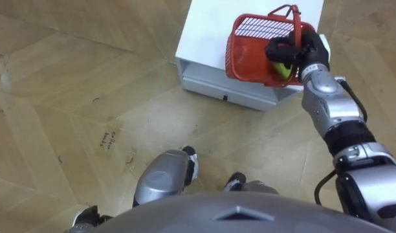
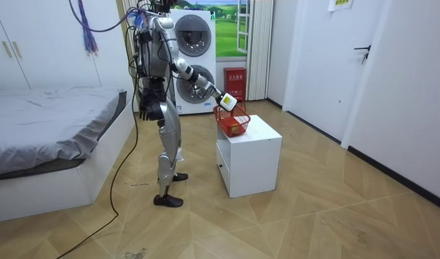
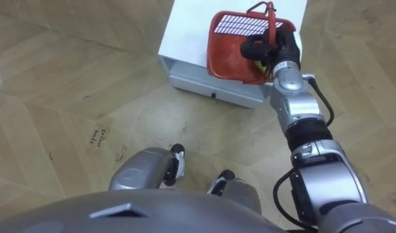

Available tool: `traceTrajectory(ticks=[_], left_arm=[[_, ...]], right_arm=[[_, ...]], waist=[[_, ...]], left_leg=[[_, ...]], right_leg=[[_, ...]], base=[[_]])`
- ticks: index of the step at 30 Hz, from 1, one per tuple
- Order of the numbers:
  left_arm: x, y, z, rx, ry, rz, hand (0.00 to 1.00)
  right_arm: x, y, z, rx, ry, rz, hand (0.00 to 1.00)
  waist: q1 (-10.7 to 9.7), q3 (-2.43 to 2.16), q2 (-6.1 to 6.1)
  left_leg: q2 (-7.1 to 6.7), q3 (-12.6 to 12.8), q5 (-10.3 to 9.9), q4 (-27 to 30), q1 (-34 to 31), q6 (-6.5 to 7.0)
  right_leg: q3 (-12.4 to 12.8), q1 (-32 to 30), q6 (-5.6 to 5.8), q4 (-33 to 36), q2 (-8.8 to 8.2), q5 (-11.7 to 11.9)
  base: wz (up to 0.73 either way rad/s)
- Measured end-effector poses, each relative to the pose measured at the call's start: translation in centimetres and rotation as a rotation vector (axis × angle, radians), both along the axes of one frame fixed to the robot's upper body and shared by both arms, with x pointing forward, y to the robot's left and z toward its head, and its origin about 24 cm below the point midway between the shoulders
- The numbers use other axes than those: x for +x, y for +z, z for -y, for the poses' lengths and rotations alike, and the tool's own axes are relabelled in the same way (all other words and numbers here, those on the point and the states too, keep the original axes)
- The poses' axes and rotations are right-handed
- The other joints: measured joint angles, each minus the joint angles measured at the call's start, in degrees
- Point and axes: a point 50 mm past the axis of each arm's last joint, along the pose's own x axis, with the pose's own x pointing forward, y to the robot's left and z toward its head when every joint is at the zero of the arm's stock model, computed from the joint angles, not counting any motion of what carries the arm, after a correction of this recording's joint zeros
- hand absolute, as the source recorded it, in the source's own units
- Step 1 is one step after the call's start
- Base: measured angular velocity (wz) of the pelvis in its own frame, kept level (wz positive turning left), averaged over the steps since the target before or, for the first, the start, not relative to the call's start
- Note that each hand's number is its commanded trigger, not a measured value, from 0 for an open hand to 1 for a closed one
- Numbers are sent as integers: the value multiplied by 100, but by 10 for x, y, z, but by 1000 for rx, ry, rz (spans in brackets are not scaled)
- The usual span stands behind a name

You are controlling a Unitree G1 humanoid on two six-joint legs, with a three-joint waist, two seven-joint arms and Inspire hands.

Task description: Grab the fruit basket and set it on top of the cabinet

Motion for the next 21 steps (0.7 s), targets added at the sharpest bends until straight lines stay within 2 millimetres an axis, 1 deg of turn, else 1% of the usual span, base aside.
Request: traceTrajectory(ticks=[4, 10, 16, 17, 18, 19, 21], left_arm=[[0, 0, 0, -1, -2, 1, 0], [0, 1, -2, 2, -3, 0, 0], [-1, 0, -1, -3, -13, -8, 0], [-1, 0, -1, -5, -18, -8, 0], [0, 0, 0, -8, -20, -6, 0], [0, 0, 0, -11, -21, -3, 0], [2, 0, 0, -16, -24, 2, 0]], right_arm=[[4, 3, 5, 4, -17, 2, 100], [4, 4, 8, -4, -20, 3, 100], [9, 5, 9, 0, -29, -4, 100], [9, 5, 10, 8, -35, -6, 92], [10, 5, 11, 19, -46, -9, 19], [12, 6, 13, 19, -51, -8, 0], [14, 9, 16, 14, -58, -6, 0]], waist=[[15, 0, 1], [92, 1, 1], [108, 4, -3], [108, 5, -5], [105, 6, -8], [105, 8, -10], [100, 9, -12]], left_leg=[[-4, 1, -2, -14, 1, 2], [-3, 1, -3, -23, 0, 2], [-6, -3, -2, -16, -3, 2], [-6, -6, -2, -16, -4, 2], [-10, -14, -2, -16, -7, 2], [-14, -24, -2, -16, -13, 2], [-70, -87, -1, -15, -32, 2]], right_leg=[[-41, 2, 0, 0, -6, 0], [-57, -2, 0, -4, -9, 0], [-57, 0, 1, -2, -12, -1], [-57, -1, 1, -3, -12, -1], [-57, -2, 3, -3, -12, -2], [-57, -4, 6, -3, -12, -4], [-67, -6, 16, -2, -15, -10]], base=[[0], [0], [0], [0], [0], [0], [7]])
